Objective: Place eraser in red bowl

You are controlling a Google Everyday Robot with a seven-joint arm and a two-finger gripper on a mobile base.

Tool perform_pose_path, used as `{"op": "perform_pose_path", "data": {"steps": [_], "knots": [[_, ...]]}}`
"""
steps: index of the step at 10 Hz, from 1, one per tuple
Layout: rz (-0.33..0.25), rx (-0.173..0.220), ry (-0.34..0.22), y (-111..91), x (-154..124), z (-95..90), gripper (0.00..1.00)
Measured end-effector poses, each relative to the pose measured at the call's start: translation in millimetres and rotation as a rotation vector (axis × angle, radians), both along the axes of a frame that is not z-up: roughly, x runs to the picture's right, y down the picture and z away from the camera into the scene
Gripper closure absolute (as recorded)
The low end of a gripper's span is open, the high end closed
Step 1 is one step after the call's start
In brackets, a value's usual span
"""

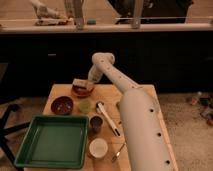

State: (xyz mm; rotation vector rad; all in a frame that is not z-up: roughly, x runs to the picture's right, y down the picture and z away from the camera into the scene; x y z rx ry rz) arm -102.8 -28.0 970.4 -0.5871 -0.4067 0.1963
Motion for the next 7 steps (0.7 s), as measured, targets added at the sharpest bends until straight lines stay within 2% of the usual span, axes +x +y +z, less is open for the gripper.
{"op": "perform_pose_path", "data": {"steps": [2,7], "knots": [[0.0,0.0,0.0,0.0,0.0,0.0,0.2],[0.0,0.0,-0.001,-0.1,-0.4,-0.1,0.2]]}}
